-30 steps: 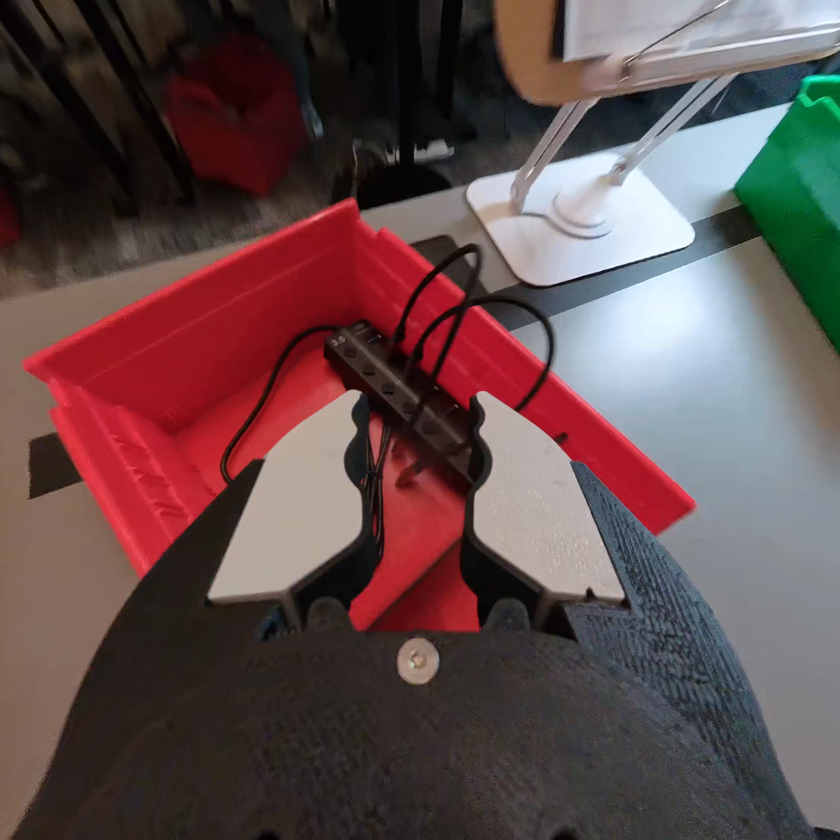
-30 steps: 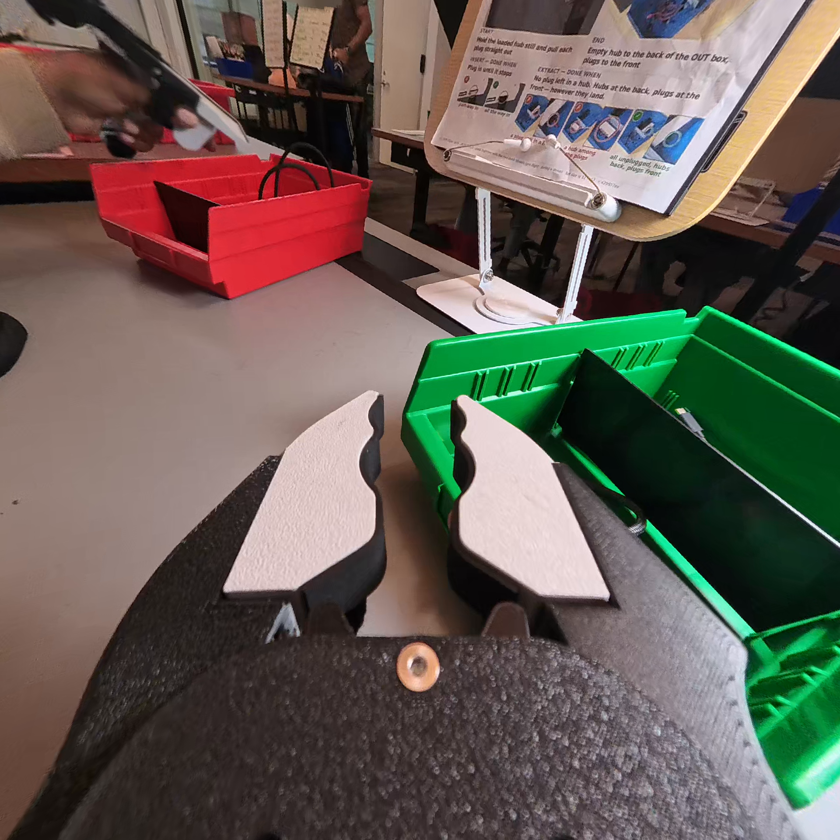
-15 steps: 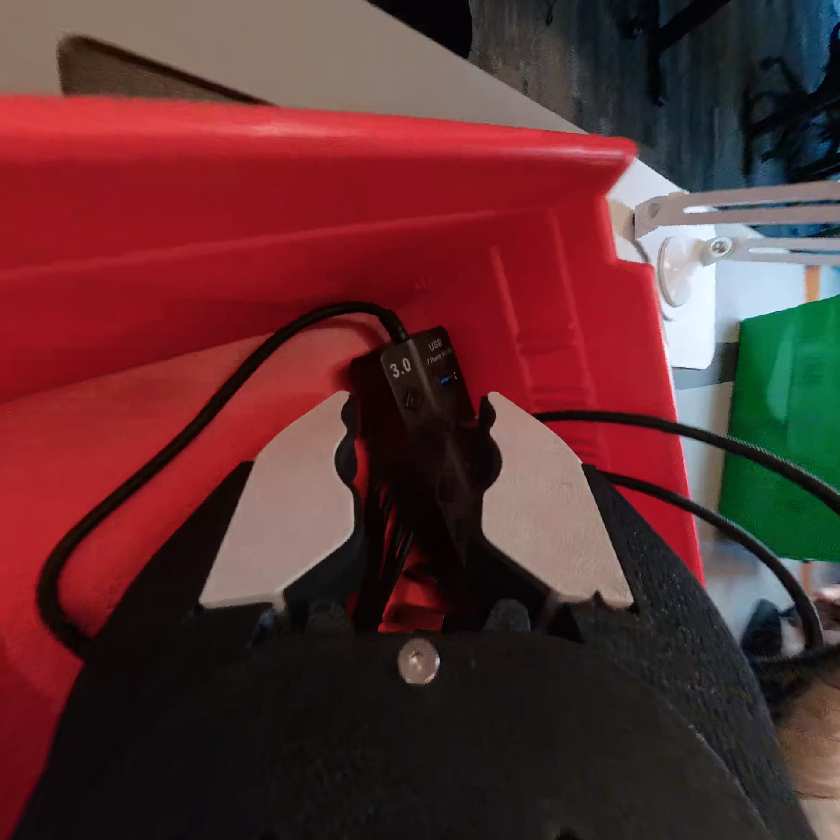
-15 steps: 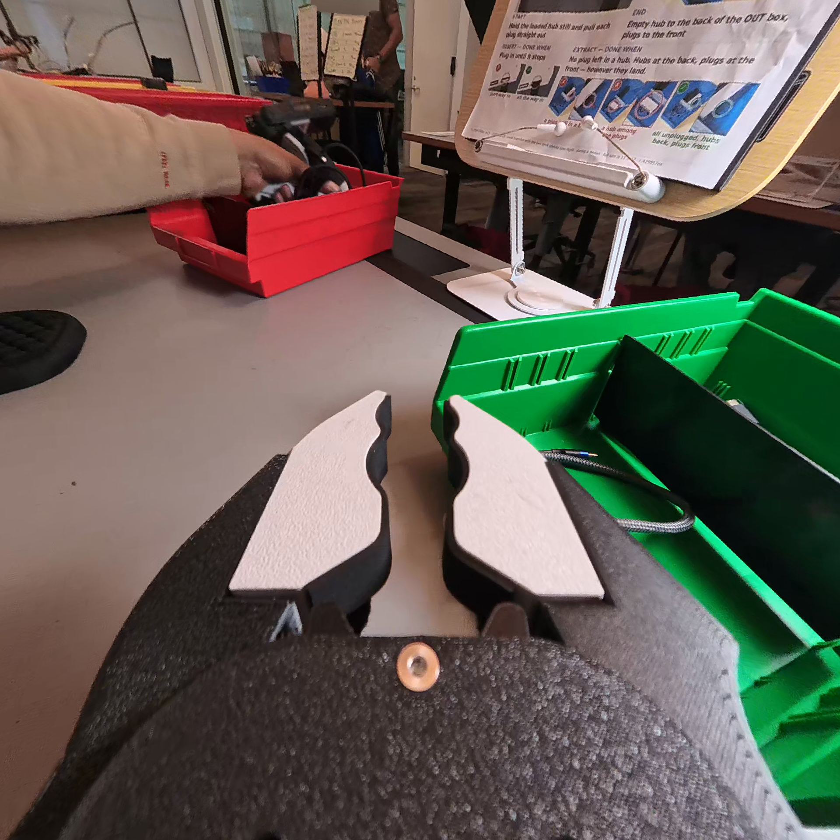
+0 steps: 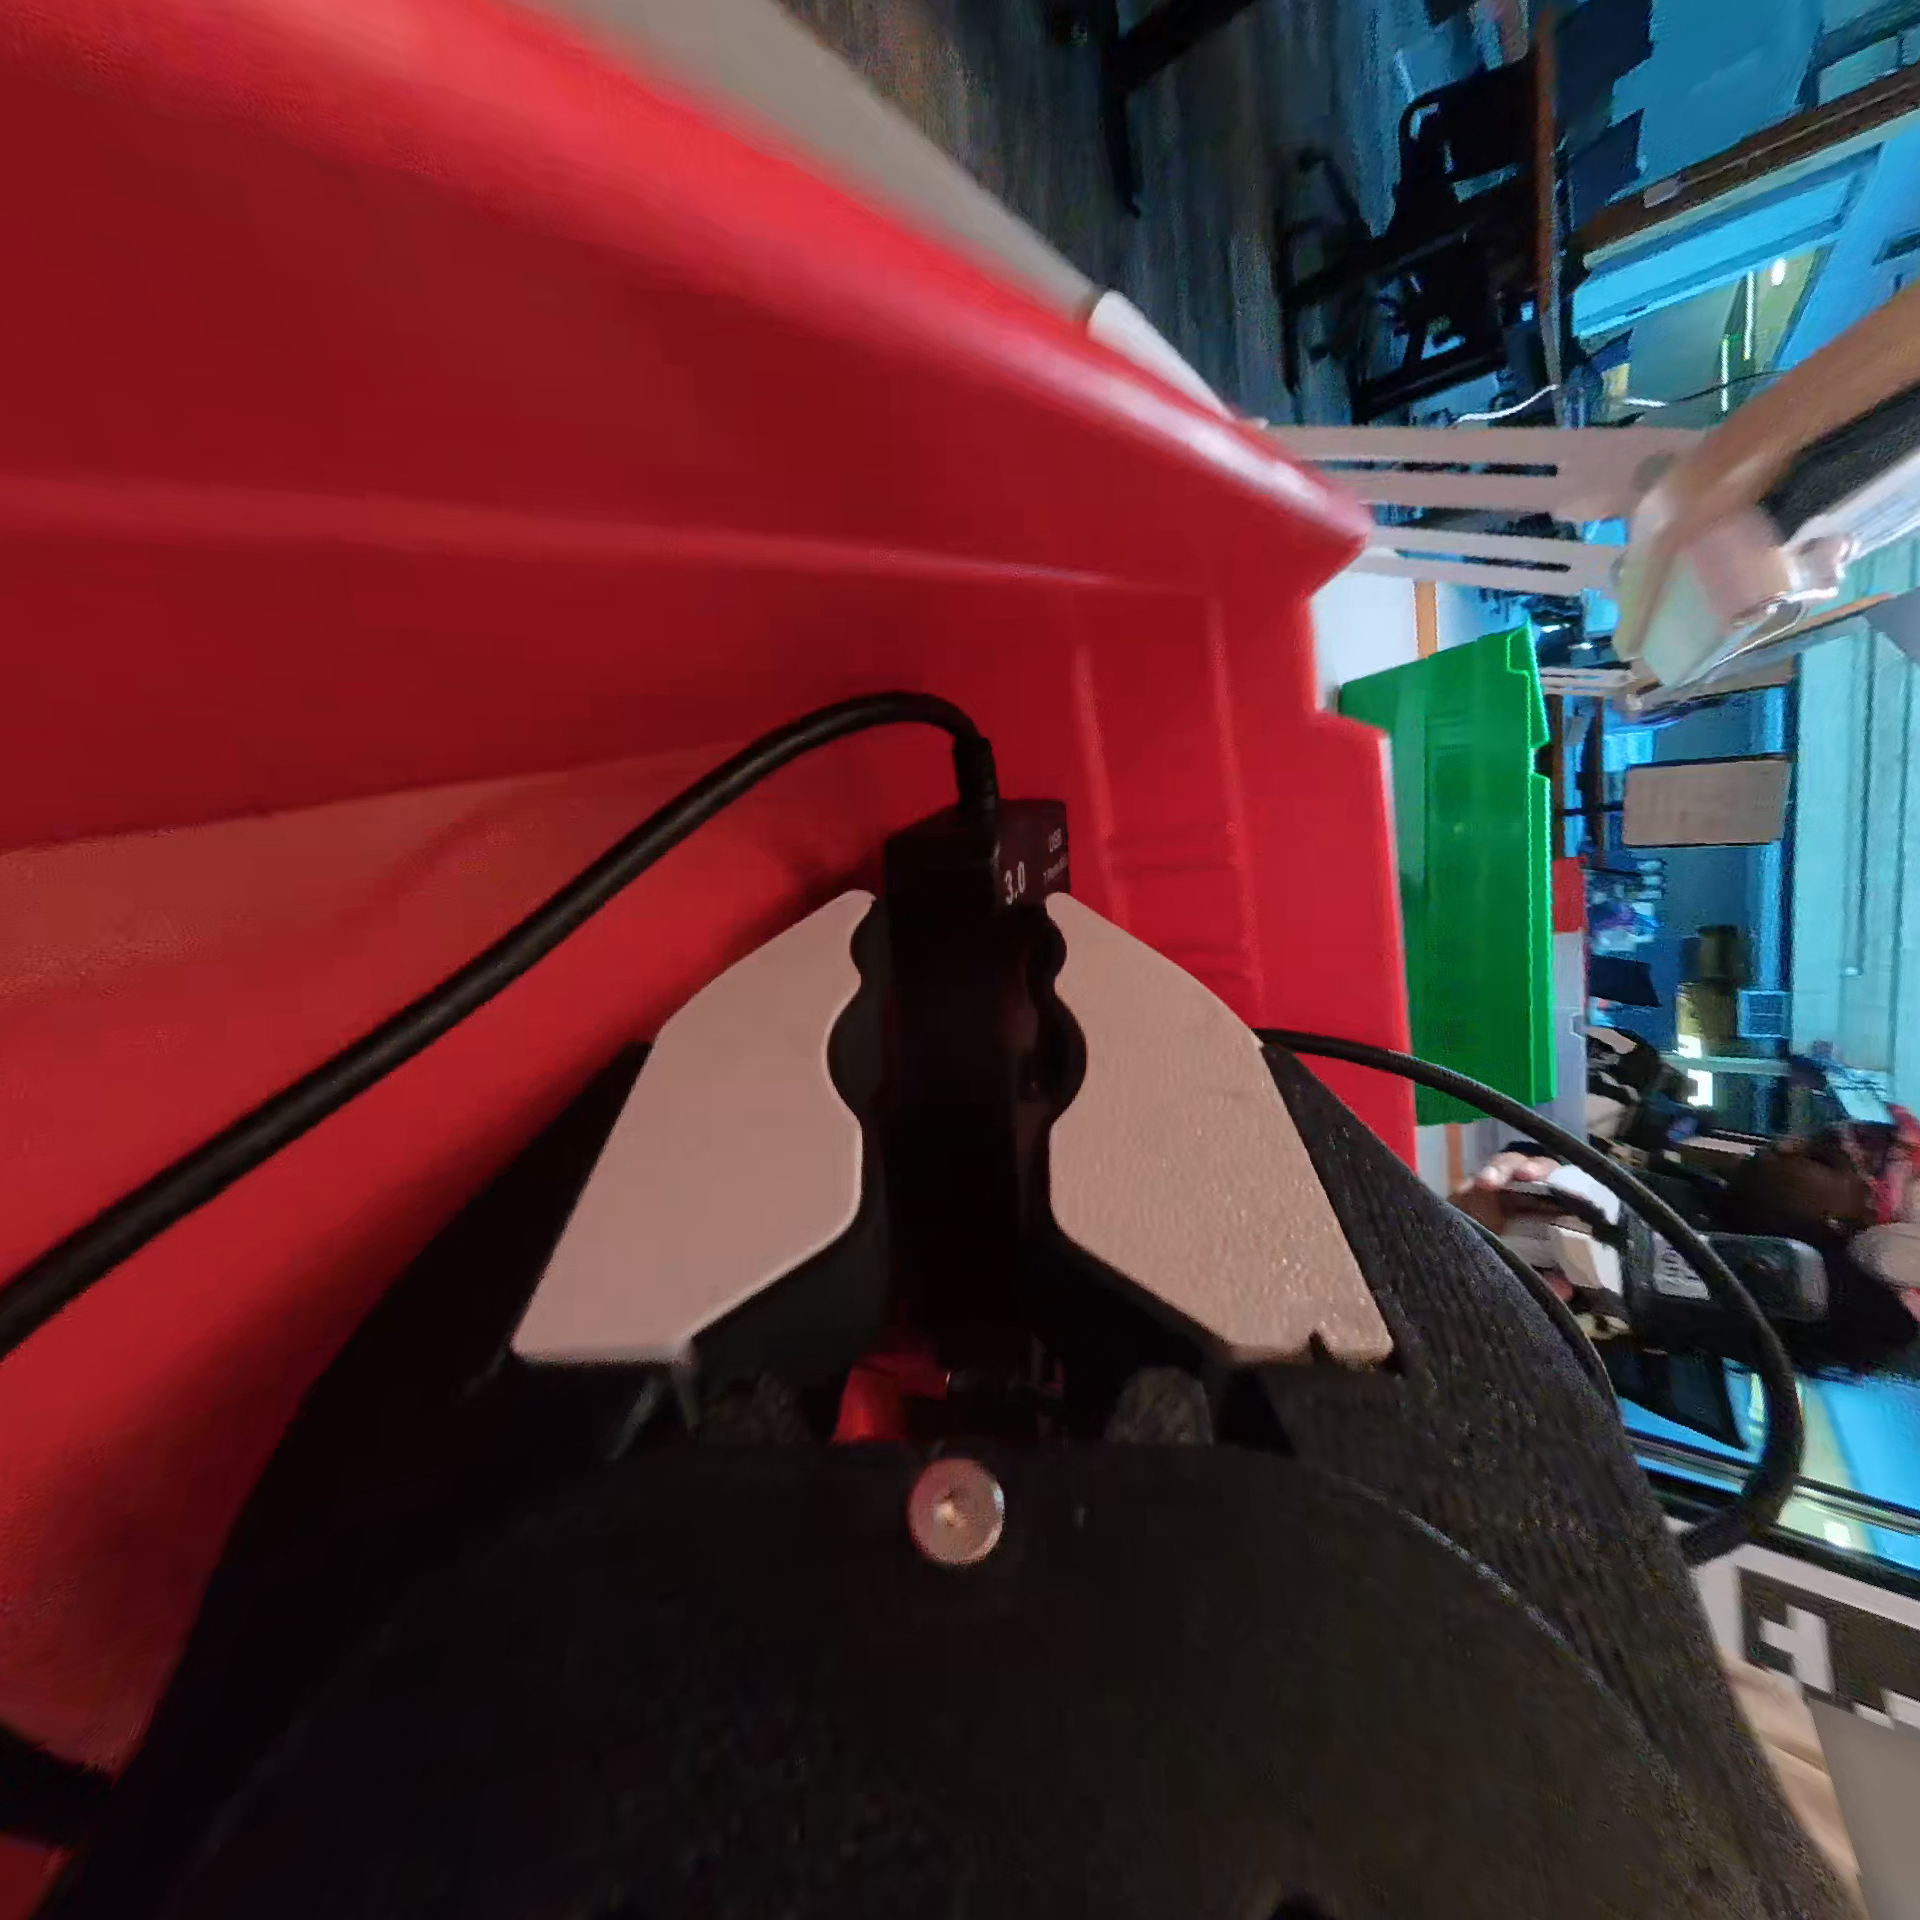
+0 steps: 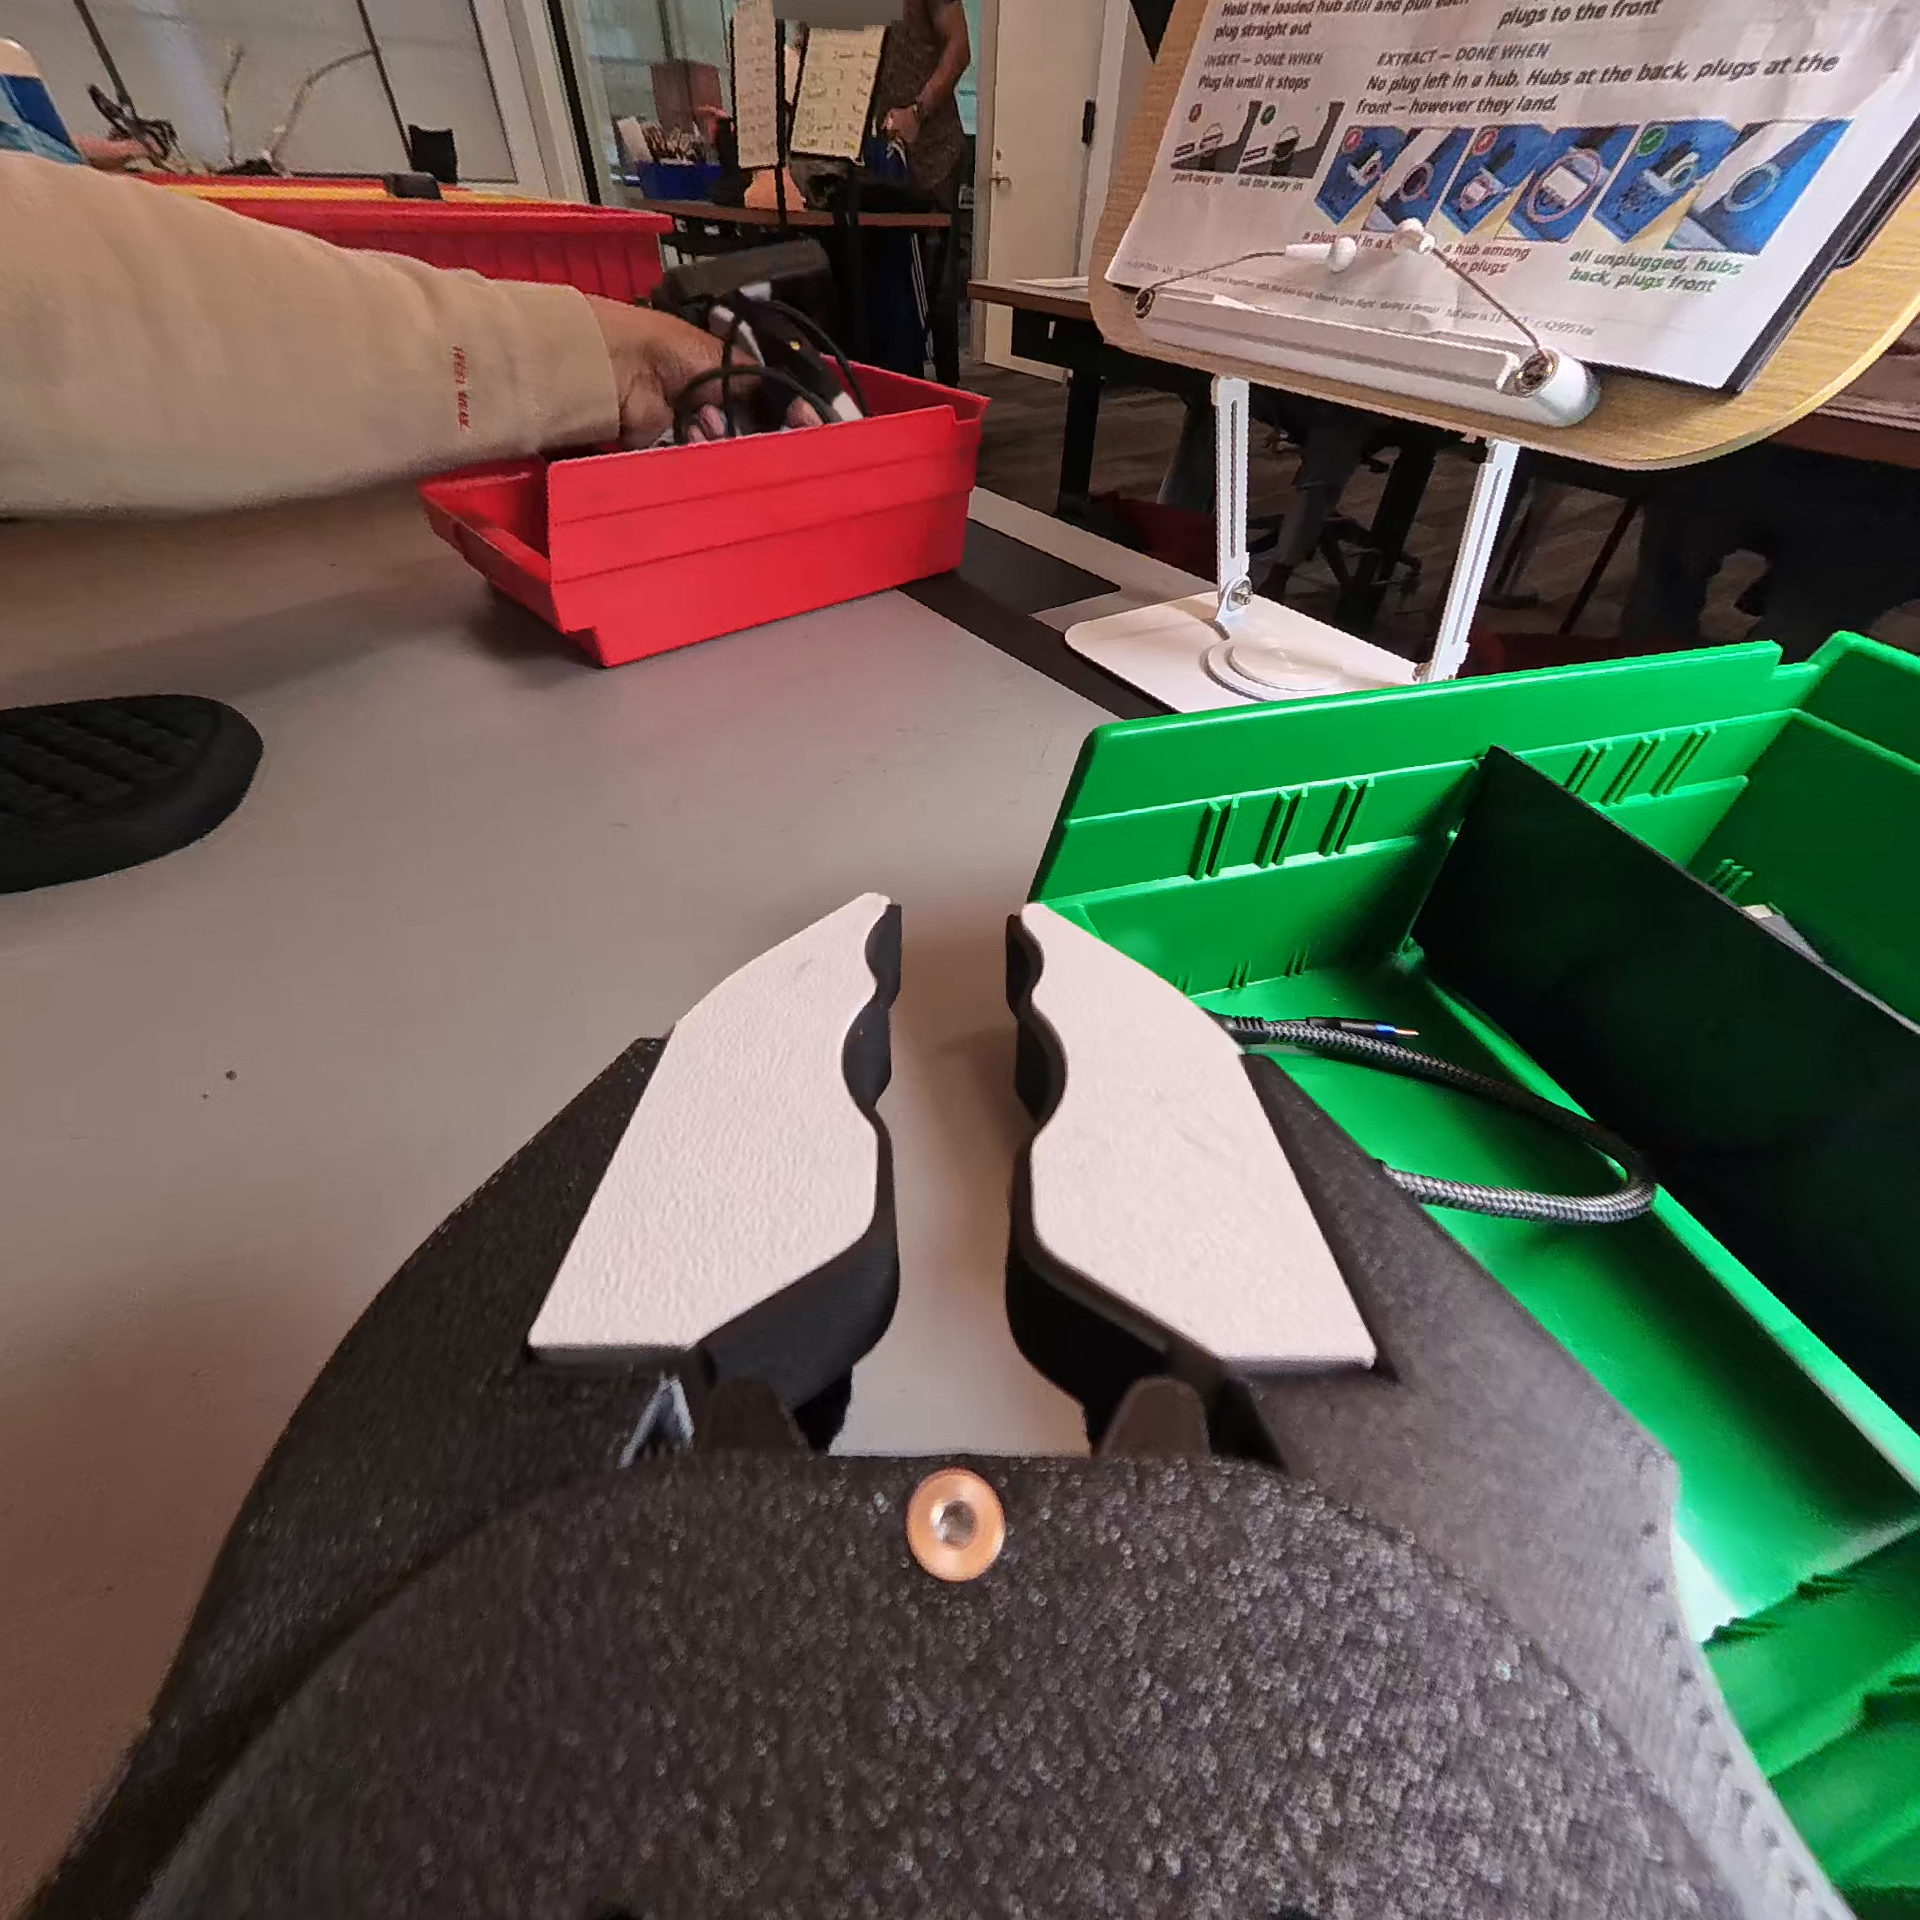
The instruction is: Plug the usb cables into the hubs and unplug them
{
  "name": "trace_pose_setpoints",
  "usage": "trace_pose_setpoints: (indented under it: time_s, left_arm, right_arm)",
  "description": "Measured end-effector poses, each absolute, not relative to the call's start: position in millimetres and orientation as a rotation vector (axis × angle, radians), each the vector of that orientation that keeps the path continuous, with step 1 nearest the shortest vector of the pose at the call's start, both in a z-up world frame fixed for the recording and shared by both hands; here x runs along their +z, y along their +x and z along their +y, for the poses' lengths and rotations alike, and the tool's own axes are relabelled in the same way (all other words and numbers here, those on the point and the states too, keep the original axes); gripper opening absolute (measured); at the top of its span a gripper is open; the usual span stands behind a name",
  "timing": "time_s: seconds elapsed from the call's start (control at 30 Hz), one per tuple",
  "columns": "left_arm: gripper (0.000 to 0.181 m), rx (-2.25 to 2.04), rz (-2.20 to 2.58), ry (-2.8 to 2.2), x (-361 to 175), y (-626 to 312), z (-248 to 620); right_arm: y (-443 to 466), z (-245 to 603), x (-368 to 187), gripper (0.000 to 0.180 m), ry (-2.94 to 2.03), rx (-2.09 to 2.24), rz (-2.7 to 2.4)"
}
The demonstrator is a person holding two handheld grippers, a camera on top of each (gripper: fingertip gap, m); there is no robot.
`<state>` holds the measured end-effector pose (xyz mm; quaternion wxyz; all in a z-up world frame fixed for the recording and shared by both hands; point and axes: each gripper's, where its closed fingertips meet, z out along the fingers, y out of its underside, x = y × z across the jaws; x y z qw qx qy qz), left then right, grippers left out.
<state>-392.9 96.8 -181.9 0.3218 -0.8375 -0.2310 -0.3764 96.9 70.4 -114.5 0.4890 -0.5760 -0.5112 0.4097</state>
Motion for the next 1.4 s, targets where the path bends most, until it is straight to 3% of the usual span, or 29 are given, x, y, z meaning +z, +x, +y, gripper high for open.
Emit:
trace_pose_setpoints:
  time_s: [0.53, 0.87, 1.07, 1.3, 1.33, 1.37, 1.4]
  left_arm:
    - [0.022, -0.403, 0.075, -1.846, 47, -357, 53]
    - [0.022, -0.477, 0.539, -1.577, 160, -219, -30]
    - [0.022, -0.769, 0.777, -1.444, 148, -106, -79]
    - [0.022, -1.004, 0.703, -1.396, 64, -20, -81]
    - [0.022, -1.021, 0.667, -1.404, 53, -14, -77]
    - [0.022, -1.040, 0.632, -1.412, 42, -9, -74]
    - [0.022, -1.063, 0.598, -1.409, 34, -7, -71]
  right_arm:
    - [92, 61, -110, 0.018, -1.378, 1.025, -1.244]
    - [69, 30, -62, 0.018, -1.240, 1.219, -1.225]
    - [40, -25, -18, 0.024, -1.064, 1.410, -1.307]
    - [2, -92, -46, 0.056, -1.066, 1.444, -1.515]
    - [-2, -95, -52, 0.049, -1.075, 1.409, -1.526]
    - [-7, -93, -59, 0.030, -1.099, 1.358, -1.510]
    - [-8, -92, -65, 0.028, -1.096, 1.337, -1.523]
